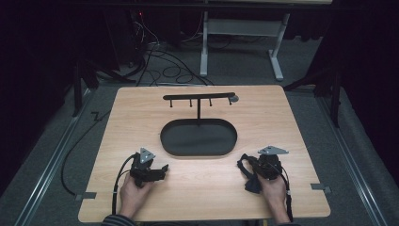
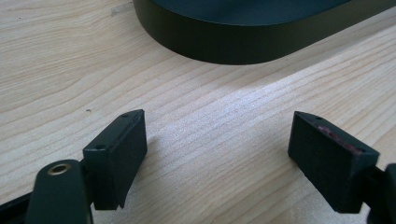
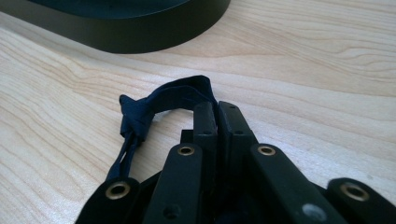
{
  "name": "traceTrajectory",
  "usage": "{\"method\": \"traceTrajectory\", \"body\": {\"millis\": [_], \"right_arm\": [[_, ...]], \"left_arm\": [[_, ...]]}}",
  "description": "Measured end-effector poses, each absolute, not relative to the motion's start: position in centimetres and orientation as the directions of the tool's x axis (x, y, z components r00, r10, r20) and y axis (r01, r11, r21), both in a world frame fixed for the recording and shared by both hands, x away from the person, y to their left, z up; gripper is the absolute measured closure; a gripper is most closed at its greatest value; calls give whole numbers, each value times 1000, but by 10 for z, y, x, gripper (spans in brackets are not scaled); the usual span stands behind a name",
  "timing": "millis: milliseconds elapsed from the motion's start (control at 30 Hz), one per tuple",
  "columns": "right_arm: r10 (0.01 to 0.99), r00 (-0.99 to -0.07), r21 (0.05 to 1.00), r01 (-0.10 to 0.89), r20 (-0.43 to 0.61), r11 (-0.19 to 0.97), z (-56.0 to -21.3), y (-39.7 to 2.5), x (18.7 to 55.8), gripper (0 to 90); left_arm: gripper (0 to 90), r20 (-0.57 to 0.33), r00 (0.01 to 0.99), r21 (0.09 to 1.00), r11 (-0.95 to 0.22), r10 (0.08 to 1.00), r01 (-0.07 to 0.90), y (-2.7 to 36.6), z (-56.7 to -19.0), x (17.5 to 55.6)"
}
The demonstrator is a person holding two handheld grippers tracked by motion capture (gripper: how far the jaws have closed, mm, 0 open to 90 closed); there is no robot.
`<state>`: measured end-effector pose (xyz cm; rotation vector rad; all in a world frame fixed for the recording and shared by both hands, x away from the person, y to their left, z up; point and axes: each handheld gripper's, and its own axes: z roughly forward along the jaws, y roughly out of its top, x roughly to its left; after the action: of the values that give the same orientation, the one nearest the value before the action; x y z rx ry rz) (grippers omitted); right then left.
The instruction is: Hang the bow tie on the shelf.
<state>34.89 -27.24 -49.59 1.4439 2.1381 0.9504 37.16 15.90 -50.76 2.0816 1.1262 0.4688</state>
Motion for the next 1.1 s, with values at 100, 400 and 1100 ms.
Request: {"method": "traceTrajectory", "body": {"millis": [100,400,1100], "right_arm": [[919,-391,723,649,51,236,-494,-274,347,885],[919,-391,750,624,55,221,-485,-277,342,893],[911,-407,788,581,67,202,-462,-278,335,895]], "left_arm": [[200,-18,554,733,-366,832,574,159,-508,372],[200,-18,554,733,-366,833,574,159,-508,372],[201,-18,554,733,-366,832,574,159,-508,372]]}}
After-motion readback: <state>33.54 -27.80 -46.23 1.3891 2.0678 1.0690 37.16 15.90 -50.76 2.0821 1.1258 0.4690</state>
